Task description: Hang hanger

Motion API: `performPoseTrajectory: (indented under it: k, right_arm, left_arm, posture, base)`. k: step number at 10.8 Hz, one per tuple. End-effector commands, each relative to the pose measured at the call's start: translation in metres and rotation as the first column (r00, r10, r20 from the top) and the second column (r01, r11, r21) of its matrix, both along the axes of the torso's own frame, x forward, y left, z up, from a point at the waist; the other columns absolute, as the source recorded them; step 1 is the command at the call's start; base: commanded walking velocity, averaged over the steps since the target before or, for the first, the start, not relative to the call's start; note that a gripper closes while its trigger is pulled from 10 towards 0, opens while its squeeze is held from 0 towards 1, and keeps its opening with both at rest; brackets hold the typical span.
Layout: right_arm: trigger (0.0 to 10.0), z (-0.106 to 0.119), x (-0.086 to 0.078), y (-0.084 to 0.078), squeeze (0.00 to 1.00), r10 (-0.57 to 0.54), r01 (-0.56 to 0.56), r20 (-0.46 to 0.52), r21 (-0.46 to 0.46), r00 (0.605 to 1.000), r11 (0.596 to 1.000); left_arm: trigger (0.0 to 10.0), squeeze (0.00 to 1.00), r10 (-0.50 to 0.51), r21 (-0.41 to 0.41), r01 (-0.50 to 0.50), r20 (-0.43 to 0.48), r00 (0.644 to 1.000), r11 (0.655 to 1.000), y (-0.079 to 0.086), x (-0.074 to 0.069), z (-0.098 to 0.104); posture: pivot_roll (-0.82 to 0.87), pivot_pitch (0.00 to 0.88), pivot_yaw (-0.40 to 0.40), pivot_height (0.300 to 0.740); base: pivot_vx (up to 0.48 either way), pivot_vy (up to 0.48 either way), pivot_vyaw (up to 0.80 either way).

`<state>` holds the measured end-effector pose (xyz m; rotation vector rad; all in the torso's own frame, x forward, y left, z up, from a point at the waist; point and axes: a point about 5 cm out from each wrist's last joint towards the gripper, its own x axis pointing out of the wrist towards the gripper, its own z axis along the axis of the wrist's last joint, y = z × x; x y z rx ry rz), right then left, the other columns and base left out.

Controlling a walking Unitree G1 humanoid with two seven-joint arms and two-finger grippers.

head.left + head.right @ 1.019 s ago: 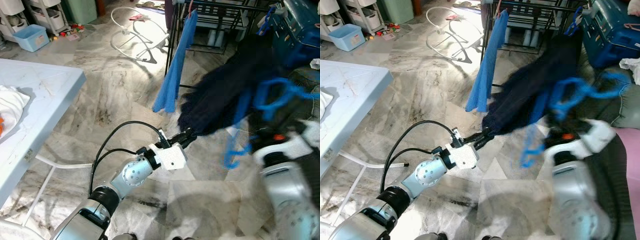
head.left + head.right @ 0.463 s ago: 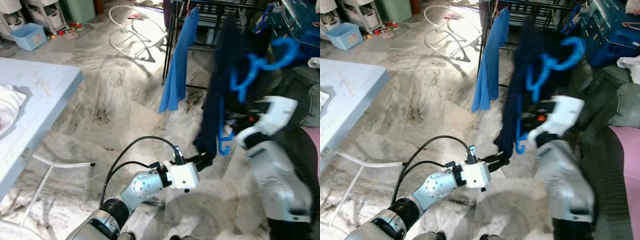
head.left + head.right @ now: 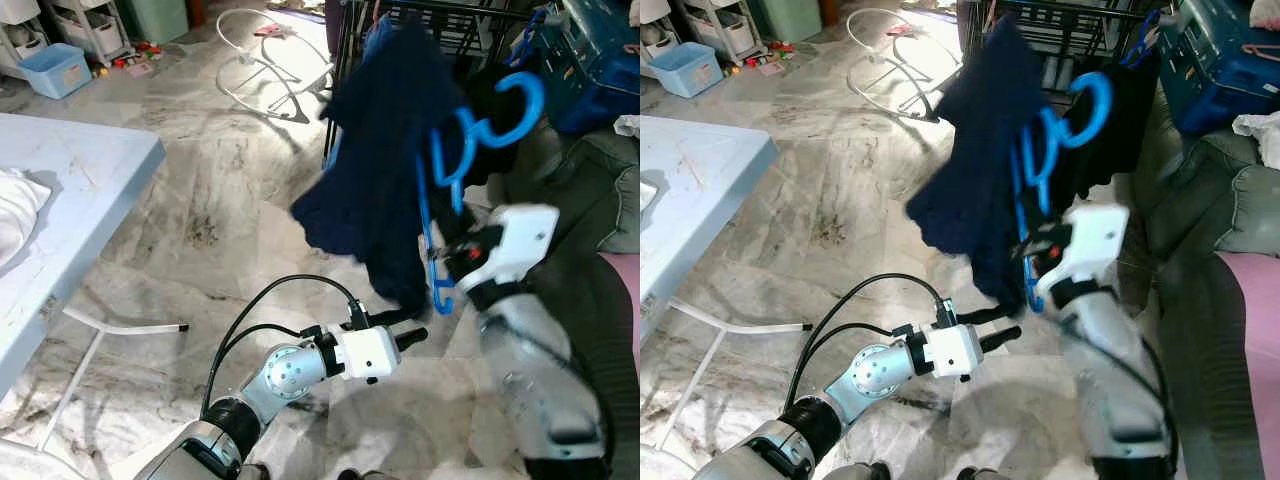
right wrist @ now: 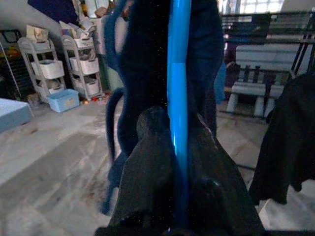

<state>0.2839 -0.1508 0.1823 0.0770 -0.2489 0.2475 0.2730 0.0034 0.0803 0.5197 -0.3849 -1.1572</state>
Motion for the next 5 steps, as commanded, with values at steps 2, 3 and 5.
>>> performPoseTrajectory:
  k: [2, 3, 5]
  right_arm:
    - [10.0, -0.009, -0.004, -0.004, 0.0, -0.031, 0.031, 0.013, -0.01, 0.999, 0.999]
    - [10.0, -0.012, -0.005, -0.005, 0.0, -0.037, 0.037, 0.014, -0.012, 0.999, 0.999]
    - [10.0, -0.016, -0.007, -0.007, 0.0, -0.056, 0.057, 0.019, -0.026, 0.998, 0.998]
  left_arm:
    - [10.0, 1.0, -0.011, 0.004, 0.011, -0.067, 0.998, 1.0, 0.001, -0.003, -0.007]
    - [10.0, 1.0, -0.015, 0.007, 0.016, -0.074, 0.997, 1.0, 0.002, -0.004, -0.008]
    - [10.0, 1.0, 0.04, -0.03, -0.041, -0.034, 0.999, 0.999, 0.006, 0.0, -0.003]
  posture:
    - [0.08, 0.131, -0.088, 0.74]
    - [0.08, 0.132, -0.087, 0.74]
    - [0.08, 0.133, -0.084, 0.74]
  base:
    - [0.0, 0.0, 0.0]
    - [0.0, 0.0, 0.0]
    - [0.0, 0.0, 0.0]
